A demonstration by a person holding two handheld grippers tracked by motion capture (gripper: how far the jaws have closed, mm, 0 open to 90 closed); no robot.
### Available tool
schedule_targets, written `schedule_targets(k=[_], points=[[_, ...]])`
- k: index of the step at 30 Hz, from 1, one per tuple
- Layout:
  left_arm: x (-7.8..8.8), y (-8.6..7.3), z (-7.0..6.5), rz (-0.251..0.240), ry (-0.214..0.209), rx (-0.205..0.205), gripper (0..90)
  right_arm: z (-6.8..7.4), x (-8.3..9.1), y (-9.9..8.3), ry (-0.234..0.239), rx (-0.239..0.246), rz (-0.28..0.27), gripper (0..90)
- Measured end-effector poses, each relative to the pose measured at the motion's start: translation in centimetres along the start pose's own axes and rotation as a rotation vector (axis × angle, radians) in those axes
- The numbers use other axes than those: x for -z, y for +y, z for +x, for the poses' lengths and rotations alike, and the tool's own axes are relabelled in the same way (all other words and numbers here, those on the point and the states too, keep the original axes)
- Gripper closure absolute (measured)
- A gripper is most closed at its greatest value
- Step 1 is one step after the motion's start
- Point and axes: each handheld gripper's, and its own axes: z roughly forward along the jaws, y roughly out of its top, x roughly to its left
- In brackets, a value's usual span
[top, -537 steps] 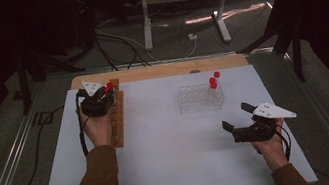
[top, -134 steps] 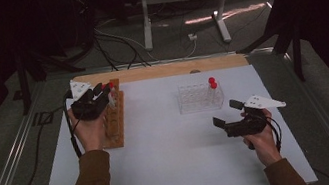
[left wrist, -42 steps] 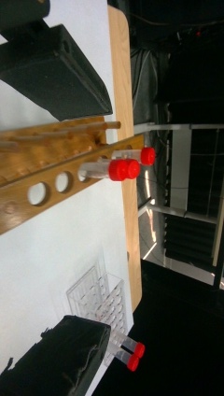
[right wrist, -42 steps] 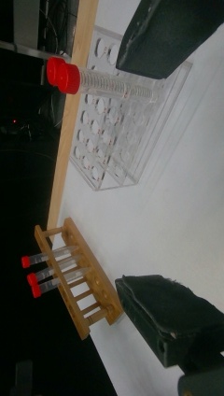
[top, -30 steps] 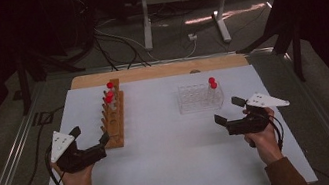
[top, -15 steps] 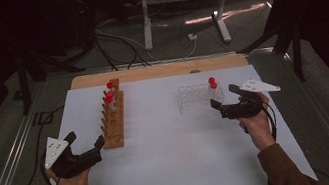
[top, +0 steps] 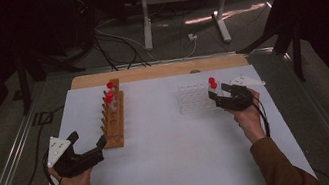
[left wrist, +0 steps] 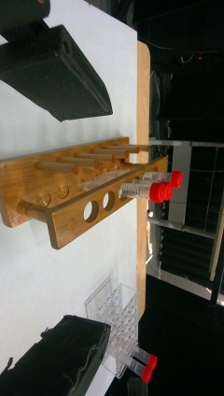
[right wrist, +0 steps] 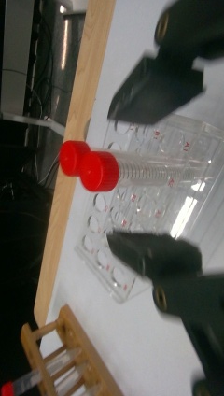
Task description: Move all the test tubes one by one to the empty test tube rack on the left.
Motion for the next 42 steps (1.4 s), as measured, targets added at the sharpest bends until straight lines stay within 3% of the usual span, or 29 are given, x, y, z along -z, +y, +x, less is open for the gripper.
schedule_targets(k=[5, 12, 23, 32, 42], points=[[-0.1, -0.1, -0.1, 0.006, -0.001, -0.001, 0.8, 0.2, -1.2, -0.5, -0.02, 0.019, 0.022, 56.6], [-0.1, -0.1, 0.0, 0.003, 0.002, 0.004, 0.8, 0.4, -2.4, -1.2, -0.05, 0.013, 0.043, 69.5], [-0.2, -0.2, 0.0, 0.006, -0.003, 0.009, 0.8, 0.5, -2.7, -1.4, -0.078, 0.022, 0.036, 74.7], [-0.3, -0.3, 0.0, 0.014, -0.003, 0.009, 0.8, 0.4, -2.0, -0.9, -0.062, -0.003, -0.003, 74.8], [-0.3, -0.3, 0.0, 0.016, -0.001, 0.014, 0.8, 0.4, -0.7, 0.0, -0.052, 0.009, -0.047, 74.9]])
